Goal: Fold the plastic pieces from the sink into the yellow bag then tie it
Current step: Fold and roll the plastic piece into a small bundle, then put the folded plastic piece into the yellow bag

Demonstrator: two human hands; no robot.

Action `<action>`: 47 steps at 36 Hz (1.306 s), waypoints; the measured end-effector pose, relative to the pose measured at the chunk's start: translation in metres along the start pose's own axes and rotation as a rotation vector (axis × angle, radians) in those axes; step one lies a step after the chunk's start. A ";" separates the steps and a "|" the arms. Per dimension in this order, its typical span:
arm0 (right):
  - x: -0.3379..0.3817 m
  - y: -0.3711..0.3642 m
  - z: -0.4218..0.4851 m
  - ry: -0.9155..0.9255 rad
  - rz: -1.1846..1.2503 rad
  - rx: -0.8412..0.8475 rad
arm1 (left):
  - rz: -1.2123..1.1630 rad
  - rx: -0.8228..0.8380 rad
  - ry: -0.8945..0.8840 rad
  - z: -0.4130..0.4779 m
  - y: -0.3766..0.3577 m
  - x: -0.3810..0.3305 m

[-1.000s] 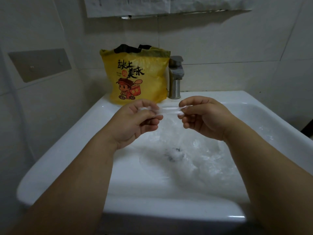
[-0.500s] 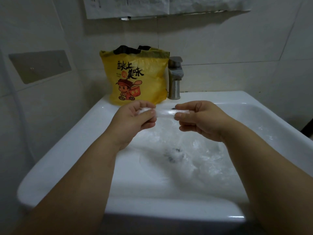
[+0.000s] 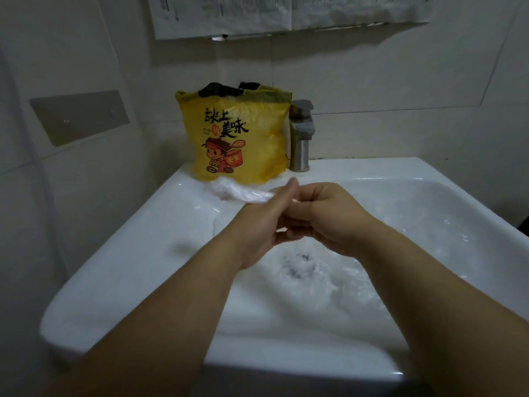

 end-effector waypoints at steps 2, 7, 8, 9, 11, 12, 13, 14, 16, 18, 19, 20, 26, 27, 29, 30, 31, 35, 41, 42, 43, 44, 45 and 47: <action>0.000 0.000 0.000 -0.017 0.006 0.025 | -0.048 -0.065 0.014 0.001 0.007 -0.003; 0.003 0.015 0.001 -0.056 -0.001 -0.045 | -0.069 -0.259 -0.037 -0.003 0.037 -0.008; 0.004 0.017 0.001 -0.064 -0.008 -0.052 | -0.054 -0.312 -0.051 -0.005 0.043 -0.009; 0.004 0.018 0.001 -0.071 -0.008 -0.056 | -0.055 -0.362 -0.063 -0.006 0.049 -0.009; 0.006 0.021 0.001 -0.076 0.013 -0.067 | -0.096 -0.444 -0.087 -0.008 0.060 -0.009; 0.007 0.024 0.001 -0.075 0.020 -0.072 | -0.112 -0.466 -0.097 -0.009 0.064 -0.009; 0.008 0.026 0.001 -0.073 0.021 -0.074 | -0.117 -0.478 -0.104 -0.010 0.066 -0.010; 0.008 0.027 0.000 -0.073 0.017 -0.074 | -0.114 -0.483 -0.104 -0.010 0.067 -0.010; 0.009 0.028 -0.001 -0.070 0.006 -0.070 | -0.123 -0.476 -0.106 -0.012 0.066 -0.009; 0.008 0.031 -0.001 -0.070 0.015 -0.086 | -0.157 -0.423 -0.100 -0.011 0.062 -0.009; 0.010 0.033 -0.002 -0.071 0.030 -0.099 | -0.163 -0.386 -0.096 -0.010 0.059 -0.011; 0.010 0.036 -0.001 -0.074 0.045 -0.111 | -0.155 -0.355 -0.095 -0.009 0.057 -0.012; 0.029 0.034 0.006 -0.096 0.059 -0.079 | -0.120 -0.237 -0.087 -0.009 0.065 -0.035; 0.035 0.032 0.008 -0.096 0.040 -0.068 | -0.101 -0.231 -0.072 -0.009 0.069 -0.039; 0.046 0.028 0.017 -0.100 -0.016 -0.050 | -0.028 -0.278 -0.058 -0.009 0.084 -0.048; 0.052 0.026 0.021 -0.099 -0.036 -0.045 | 0.012 -0.318 -0.061 -0.008 0.091 -0.053; 0.059 0.022 0.026 -0.086 -0.048 -0.039 | 0.038 -0.357 -0.075 -0.007 0.099 -0.061; 0.084 0.007 0.049 0.022 -0.063 -0.057 | 0.084 -0.481 -0.170 -0.002 0.119 -0.089; 0.114 0.005 0.091 0.175 -0.209 -0.210 | 0.184 -0.724 -0.274 0.013 0.164 -0.132; 0.118 0.008 0.095 0.210 -0.219 -0.248 | 0.215 -0.760 -0.280 0.015 0.171 -0.137; 0.124 0.010 0.101 0.242 -0.219 -0.281 | 0.250 -0.800 -0.293 0.019 0.180 -0.145; 0.128 0.013 0.106 0.259 -0.205 -0.312 | 0.297 -0.844 -0.306 0.022 0.187 -0.152; 0.132 0.014 0.112 0.271 -0.192 -0.330 | 0.357 -0.884 -0.322 0.026 0.194 -0.161; 0.137 0.015 0.122 0.285 -0.226 -0.356 | 0.506 -0.922 -0.349 0.032 0.202 -0.180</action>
Point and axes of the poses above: each hand's wrist, its own z-axis towards the middle knuckle, its own y-axis out of the back of the hand, x = y × z, the point moved 7 cm from there along z, towards the middle knuckle, and after that the axes turned 14 degrees about z, right-handed, at the moved point
